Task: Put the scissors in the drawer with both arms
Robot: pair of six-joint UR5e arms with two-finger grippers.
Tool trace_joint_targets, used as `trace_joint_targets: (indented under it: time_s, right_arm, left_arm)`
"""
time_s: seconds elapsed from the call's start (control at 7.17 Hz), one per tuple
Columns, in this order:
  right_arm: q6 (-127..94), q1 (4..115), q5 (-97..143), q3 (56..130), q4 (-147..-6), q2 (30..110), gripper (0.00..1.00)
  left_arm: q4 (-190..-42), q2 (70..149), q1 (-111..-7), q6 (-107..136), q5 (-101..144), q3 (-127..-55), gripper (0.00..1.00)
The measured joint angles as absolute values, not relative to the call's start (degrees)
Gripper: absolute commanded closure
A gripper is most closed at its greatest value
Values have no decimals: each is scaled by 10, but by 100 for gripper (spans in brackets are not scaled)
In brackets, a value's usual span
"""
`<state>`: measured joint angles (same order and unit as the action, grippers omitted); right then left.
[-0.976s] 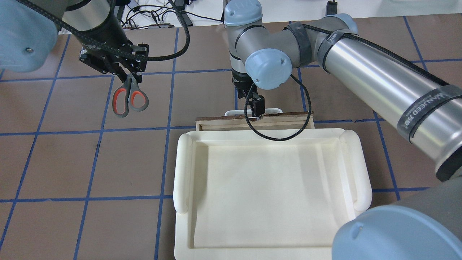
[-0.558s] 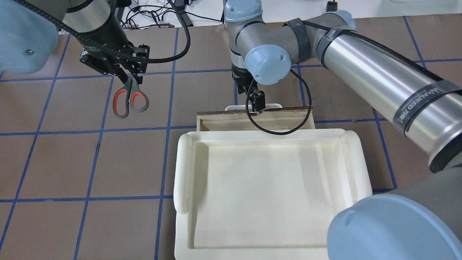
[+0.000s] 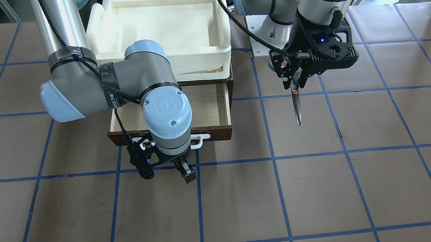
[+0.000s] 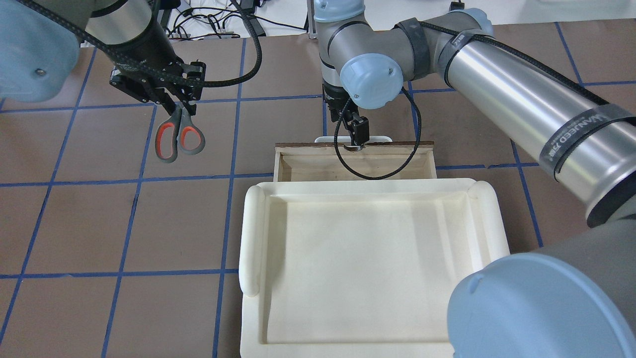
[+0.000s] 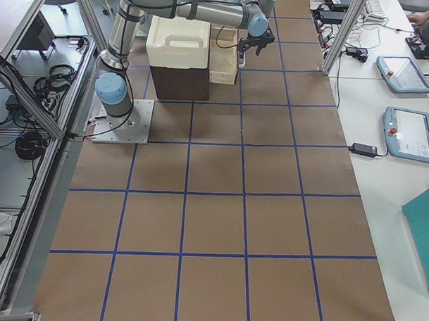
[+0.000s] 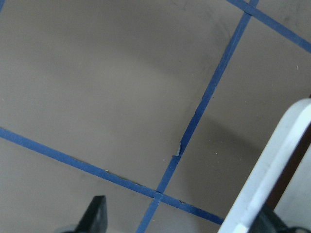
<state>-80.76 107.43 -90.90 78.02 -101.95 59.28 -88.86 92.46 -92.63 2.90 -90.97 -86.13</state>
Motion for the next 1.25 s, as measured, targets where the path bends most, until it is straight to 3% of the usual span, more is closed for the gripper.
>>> trace_joint_targets:
  time_s: [1.25]
  right_arm:
    - [-772,1067,-903,727,-1020,559,0]
  left_arm:
    - [-888,925,-925,29,-909,-861,89]
